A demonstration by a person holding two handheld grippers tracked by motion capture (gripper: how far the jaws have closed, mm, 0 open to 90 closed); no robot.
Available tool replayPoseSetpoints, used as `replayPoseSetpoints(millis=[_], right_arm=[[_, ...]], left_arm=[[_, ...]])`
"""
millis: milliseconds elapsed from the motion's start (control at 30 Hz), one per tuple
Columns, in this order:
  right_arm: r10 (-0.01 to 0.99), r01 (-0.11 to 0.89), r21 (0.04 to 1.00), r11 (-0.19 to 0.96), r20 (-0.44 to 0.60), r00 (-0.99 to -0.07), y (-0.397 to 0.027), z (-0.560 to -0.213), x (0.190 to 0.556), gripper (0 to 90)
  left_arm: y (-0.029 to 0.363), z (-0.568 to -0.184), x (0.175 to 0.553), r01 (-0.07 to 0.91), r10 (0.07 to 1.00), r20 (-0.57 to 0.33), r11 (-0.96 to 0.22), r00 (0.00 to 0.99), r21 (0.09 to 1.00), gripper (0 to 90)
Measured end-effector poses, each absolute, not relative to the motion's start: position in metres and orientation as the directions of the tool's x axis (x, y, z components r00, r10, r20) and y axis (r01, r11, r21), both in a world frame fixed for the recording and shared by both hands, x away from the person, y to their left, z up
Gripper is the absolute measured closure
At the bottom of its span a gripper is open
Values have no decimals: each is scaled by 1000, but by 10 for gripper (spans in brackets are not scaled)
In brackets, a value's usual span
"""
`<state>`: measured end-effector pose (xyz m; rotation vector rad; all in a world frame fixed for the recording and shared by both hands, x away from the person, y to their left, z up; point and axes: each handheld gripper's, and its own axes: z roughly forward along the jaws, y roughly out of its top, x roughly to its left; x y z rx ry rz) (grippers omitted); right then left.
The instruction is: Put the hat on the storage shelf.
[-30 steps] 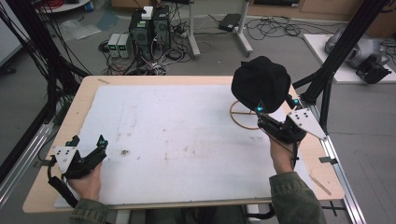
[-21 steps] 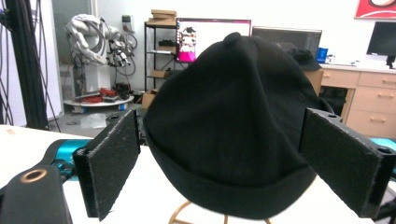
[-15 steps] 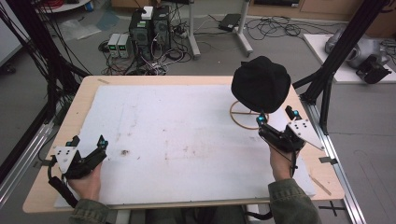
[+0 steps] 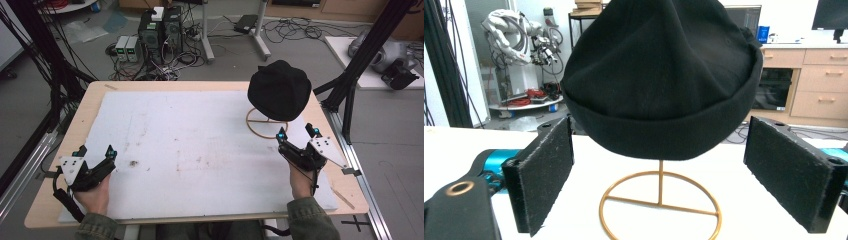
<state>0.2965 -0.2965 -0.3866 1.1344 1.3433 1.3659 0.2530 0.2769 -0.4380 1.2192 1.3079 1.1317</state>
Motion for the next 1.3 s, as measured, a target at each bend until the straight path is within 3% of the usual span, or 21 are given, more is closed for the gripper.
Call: replayPoseSetpoints(millis=[933,1300], right_arm=[[989,65,998,-5,15,-146,-302,-425,288,120],[991,90,995,-51,61,-115,-312,-433,287,120]], left_arm=[[277,-440,253,86,998,-58,60,-24,994,171],[279,-441,253,91,997,-66,68,-27,993,171]])
